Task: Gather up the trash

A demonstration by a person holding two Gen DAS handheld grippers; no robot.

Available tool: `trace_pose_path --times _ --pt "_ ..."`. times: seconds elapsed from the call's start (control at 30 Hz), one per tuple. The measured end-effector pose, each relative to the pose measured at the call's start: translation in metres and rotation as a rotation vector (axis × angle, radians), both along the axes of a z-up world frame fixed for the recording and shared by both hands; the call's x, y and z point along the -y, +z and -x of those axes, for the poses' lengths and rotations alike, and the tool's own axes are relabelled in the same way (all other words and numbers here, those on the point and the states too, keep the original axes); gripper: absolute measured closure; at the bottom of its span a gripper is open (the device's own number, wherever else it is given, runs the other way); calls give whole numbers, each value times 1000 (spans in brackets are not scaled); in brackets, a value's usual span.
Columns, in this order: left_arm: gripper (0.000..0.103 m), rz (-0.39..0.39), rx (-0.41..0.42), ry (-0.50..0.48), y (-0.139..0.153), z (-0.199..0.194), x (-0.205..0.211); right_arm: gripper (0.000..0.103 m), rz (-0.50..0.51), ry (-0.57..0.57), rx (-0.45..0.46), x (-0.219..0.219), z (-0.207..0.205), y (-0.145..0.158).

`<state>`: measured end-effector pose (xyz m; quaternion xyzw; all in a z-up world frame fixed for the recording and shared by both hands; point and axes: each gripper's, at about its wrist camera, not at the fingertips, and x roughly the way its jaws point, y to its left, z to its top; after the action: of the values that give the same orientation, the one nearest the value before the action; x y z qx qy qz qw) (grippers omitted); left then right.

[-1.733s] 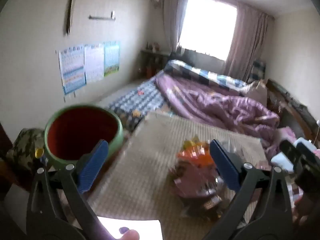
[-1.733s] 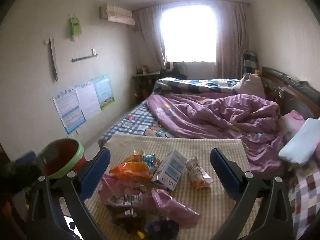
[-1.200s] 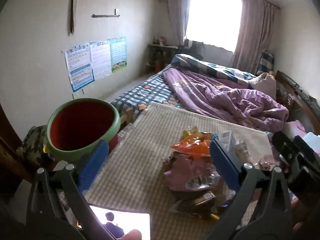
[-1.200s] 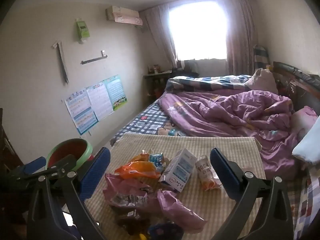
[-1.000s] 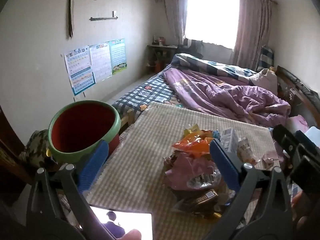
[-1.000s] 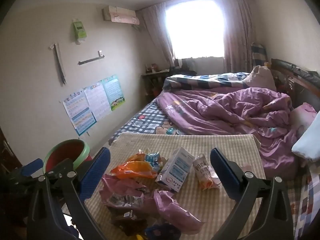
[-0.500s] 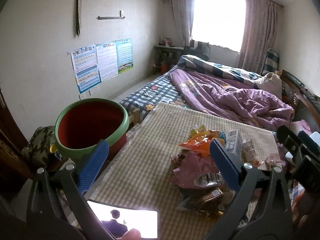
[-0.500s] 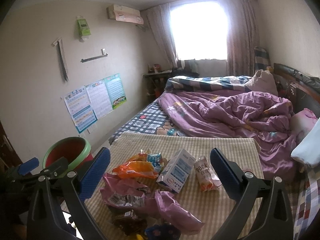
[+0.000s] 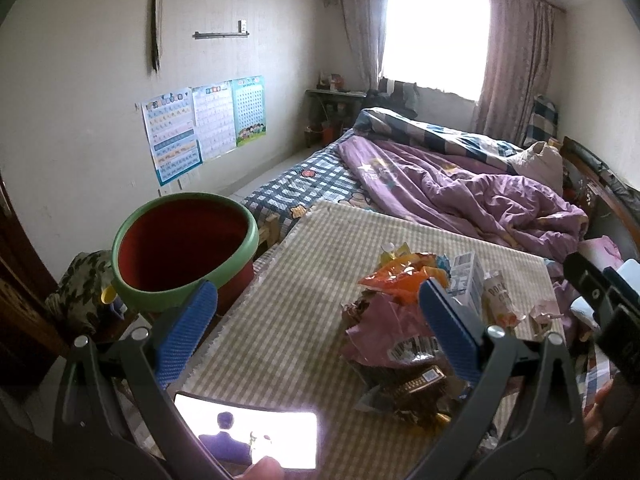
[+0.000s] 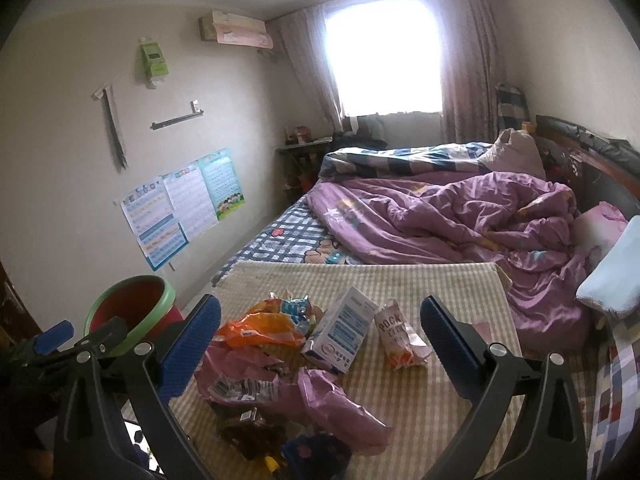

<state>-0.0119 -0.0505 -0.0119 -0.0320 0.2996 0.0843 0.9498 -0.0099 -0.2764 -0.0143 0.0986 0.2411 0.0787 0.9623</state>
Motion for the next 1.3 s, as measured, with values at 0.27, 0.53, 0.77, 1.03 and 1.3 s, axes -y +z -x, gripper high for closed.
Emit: trace_pose_path --times 0.27,0.53,0.77,1.03,1.3 --pt "4 6 -1 10 0 4 0 7 -1 2 -2 1 3 -2" --pt "4 2 -3 22 -2 6 -2 7 3 14 -2 -4 5 -4" --pt "4 0 -6 18 -4 6 -2 7 4 13 -4 -5 5 -4" --pt "4 -22 -18 24 -7 2 -2 7 16 17 -23 -6 2 -9" --pt "4 -43 -60 -17 -23 -4 -16 7 102 30 -48 14 -5 -19"
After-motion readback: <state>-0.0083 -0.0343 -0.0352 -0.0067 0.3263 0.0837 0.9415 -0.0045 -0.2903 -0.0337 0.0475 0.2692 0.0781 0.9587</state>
